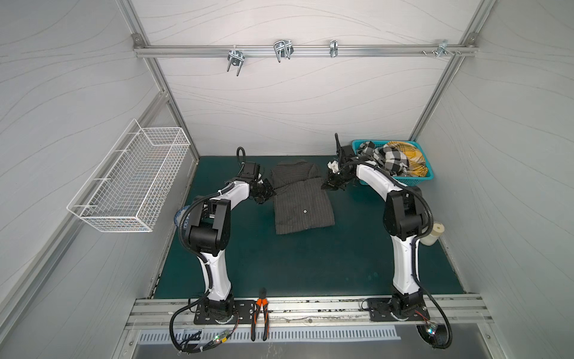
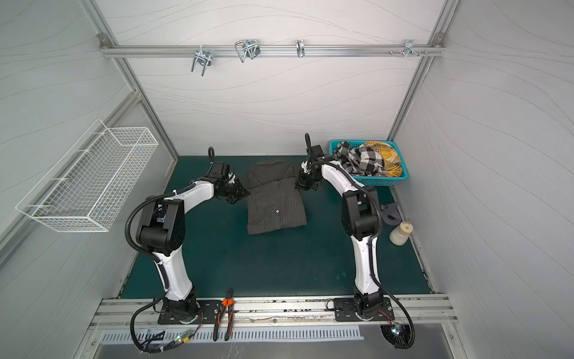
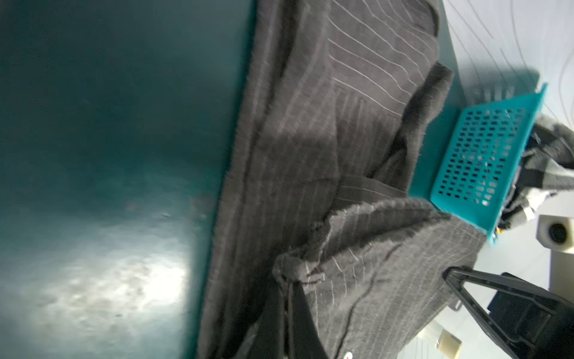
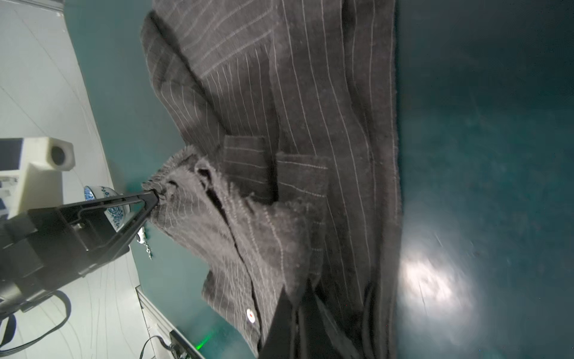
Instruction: Fold and stack the long sleeve shirts
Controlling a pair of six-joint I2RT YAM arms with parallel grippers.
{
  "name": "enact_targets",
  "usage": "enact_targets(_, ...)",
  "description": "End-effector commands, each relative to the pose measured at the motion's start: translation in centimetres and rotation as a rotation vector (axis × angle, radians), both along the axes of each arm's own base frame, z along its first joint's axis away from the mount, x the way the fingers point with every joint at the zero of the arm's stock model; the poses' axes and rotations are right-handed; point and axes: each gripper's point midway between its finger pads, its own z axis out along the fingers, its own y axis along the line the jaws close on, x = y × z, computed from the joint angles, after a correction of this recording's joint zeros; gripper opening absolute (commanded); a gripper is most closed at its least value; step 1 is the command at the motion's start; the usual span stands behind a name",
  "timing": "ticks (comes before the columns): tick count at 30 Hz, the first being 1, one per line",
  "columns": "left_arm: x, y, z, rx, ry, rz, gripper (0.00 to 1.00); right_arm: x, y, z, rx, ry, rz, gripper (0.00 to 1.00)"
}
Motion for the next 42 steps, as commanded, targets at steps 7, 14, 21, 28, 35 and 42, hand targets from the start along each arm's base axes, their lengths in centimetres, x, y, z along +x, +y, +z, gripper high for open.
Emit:
enact_targets(7,3.0,0.1,-2.5,-0.007,0.024,-0.012,0.0,0.5,0.3,-5.5,-0.068,0.113,0.03,0.4)
enact_targets(14,3.2,0.8,-0.3,0.036,0.029,-0.004,0.31,-1.3,-1.1,-1.6,-0.134,0.048,0.047,0.6)
enact_targets(21,-3.7,2.1,4.8,0.177,0.017,0.109,0.38,-7.7,-2.2,1.9,-0.184,-0.006,0.078,0.68)
enact_targets(28,-5.5,-5.9,0.7,0.038,0.106,-0.044,0.18,-10.9,0.2,-2.2,-0.176,0.072,0.15,0.27)
enact_targets(35,-7.7,-5.1,-5.8,0.093,0.303,-0.032,0.04,-11.9,-0.2,-7.8,-0.232,0.16,0.18,0.23)
enact_targets(42,-13.3,-2.8,-7.5,0.15,0.379,-0.024,0.0,-16.8,-0.8,-9.7,-0.264,0.257,0.177,0.27)
